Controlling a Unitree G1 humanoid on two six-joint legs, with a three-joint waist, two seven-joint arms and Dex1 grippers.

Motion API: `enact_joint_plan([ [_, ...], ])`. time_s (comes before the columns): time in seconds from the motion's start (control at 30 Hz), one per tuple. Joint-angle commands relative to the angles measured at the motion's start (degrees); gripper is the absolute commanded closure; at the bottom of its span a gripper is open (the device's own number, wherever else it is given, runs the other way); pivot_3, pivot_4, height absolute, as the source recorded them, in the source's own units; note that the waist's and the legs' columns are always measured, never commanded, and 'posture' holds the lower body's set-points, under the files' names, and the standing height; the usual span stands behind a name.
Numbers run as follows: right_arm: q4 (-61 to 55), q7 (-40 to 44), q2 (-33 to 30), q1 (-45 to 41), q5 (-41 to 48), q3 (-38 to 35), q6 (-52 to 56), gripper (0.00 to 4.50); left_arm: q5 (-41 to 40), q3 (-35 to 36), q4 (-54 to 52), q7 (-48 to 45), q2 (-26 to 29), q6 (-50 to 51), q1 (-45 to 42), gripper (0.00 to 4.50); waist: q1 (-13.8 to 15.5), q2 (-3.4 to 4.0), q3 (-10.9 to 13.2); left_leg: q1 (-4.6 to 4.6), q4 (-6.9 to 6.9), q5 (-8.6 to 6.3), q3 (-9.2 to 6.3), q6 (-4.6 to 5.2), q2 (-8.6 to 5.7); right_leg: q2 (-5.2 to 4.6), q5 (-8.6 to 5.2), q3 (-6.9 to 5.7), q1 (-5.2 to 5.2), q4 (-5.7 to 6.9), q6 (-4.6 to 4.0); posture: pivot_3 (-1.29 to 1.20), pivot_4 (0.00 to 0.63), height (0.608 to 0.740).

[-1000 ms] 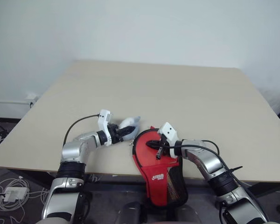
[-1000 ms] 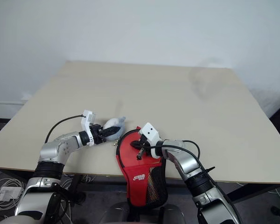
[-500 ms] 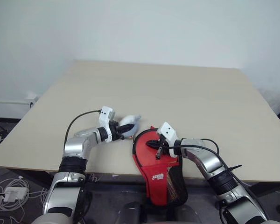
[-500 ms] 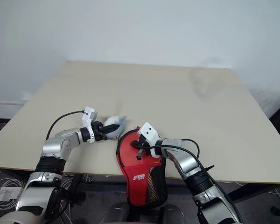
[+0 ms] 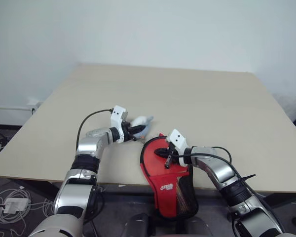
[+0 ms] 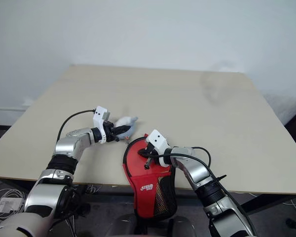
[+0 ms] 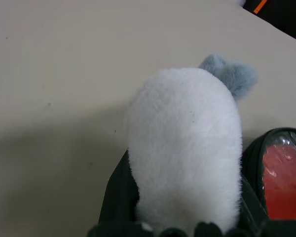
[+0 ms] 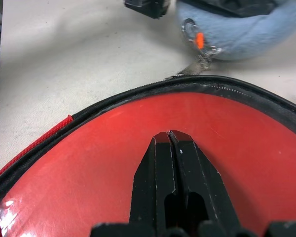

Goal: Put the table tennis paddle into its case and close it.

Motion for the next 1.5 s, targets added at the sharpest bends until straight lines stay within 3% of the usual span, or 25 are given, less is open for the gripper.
enact_joint_plan([
  [0.03,1.4,0.2,-0.6,0.9,-1.2,0.9,1.1,4.5,1.3,0.8,1.2,2.4,-1.4,-4.1,-3.9,3.54,0.0,-0.01,0.0,0.0,0.01,0.0,0.0,0.0,0.0,0.0,0.0,0.0,0.01,0.0,0.0,0.0,0.0,0.706],
  [0.37,1.8,0.2,-0.5,0.7,-1.5,1.1,0.8,4.5,6.4,0.5,15.1,9.4,-8.0,-15.8,-12.9,3.54,0.1,-0.03,0.0,-0.01,0.11,-0.01,-0.01,0.02,0.01,0.0,0.02,-0.02,0.04,0.03,0.02,0.0,0.0,0.706],
  [0.7,1.7,0.2,-0.7,0.8,-1.7,0.8,1.0,4.5,10.2,-0.4,25.0,9.0,-14.0,-21.6,-20.5,3.54,0.1,-0.04,0.0,-0.06,0.36,-0.08,-0.05,0.14,0.05,0.0,0.05,-0.06,0.07,0.07,0.07,0.0,0.0,0.706],
  [1.03,1.2,-0.1,-0.6,1.2,-1.7,0.7,1.5,4.5,13.4,-1.5,27.7,7.8,-20.4,-22.2,-23.9,3.54,0.2,-0.04,0.0,-0.16,0.55,-0.18,-0.08,0.31,0.08,-0.01,0.06,-0.06,0.05,0.1,0.1,0.0,0.0,0.706],
  [1.27,1.4,-0.2,-0.4,1.2,-1.6,0.7,1.5,4.5,17.8,-5.3,26.7,5.3,-19.2,-23.3,-21.6,3.54,0.1,-0.03,0.0,-0.17,0.56,-0.19,-0.08,0.32,0.09,0.01,0.07,-0.06,0.03,0.11,0.1,0.0,0.0,0.706],
  [1.37,1.5,-0.1,-0.4,1.1,-1.6,0.8,1.5,4.5,18.3,-6.2,25.7,2.7,-18.1,-24.8,-20.4,2.87,0.1,-0.03,0.0,-0.17,0.57,-0.19,-0.08,0.33,0.1,0.0,0.07,-0.05,0.02,0.11,0.1,0.0,0.0,0.706],
  [1.5,1.7,0.0,-0.4,0.9,-1.6,0.9,1.4,4.5,17.6,-6.4,24.6,-0.6,-17.2,-25.5,-19.0,1.37,0.1,-0.02,0.0,-0.17,0.57,-0.2,-0.08,0.33,0.11,0.0,0.07,-0.04,0.02,0.11,0.1,0.0,0.0,0.706],
])
